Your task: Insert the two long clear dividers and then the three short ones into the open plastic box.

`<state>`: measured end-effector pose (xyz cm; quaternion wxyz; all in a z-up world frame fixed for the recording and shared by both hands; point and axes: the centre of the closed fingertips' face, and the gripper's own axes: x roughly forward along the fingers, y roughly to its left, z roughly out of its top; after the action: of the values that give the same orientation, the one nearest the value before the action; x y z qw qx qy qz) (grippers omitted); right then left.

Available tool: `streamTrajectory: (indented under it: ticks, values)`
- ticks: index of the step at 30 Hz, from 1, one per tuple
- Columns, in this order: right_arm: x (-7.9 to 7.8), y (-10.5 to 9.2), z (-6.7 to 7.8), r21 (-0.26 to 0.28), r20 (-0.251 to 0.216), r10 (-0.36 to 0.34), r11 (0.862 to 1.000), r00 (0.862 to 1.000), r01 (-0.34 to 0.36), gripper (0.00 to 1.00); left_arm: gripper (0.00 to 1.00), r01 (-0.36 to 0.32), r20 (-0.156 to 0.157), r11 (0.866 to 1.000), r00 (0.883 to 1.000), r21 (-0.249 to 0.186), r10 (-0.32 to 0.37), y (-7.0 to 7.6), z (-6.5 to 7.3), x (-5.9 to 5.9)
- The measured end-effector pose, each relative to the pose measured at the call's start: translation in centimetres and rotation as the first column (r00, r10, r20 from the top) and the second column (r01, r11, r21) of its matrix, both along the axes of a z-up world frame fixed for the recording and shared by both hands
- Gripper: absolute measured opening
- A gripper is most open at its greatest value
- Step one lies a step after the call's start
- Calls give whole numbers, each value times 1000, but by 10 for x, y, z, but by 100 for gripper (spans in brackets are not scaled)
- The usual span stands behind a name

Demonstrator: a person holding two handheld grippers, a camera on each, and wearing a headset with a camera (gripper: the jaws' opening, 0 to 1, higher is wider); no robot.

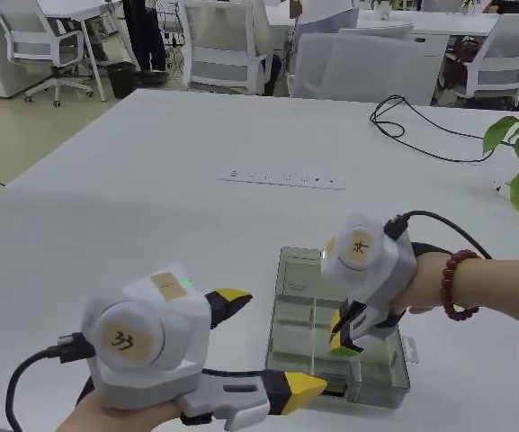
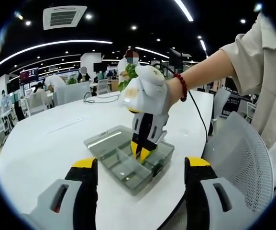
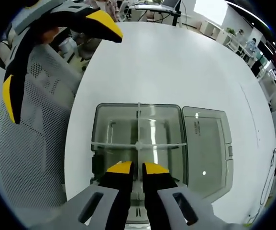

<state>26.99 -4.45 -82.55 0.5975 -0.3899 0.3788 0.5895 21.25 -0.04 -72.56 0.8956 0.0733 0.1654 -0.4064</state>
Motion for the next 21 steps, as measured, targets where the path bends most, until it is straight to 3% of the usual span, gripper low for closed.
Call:
streamTrajectory:
  ticks: [10,17,21]
  values:
    - [-5,6,15,78,-21,-39,996,999,40,23,77,-8,-13,1000,1000,-10,7,2,0,0]
    - [-10,2,25,108,-26,-43,993,999,46,30,80,-24,-9,998,1000,-61,23,1,7,2]
    - [-11,-2,30,131,-24,-64,989,998,67,32,80,-27,-1,997,1000,-67,27,2,9,3]
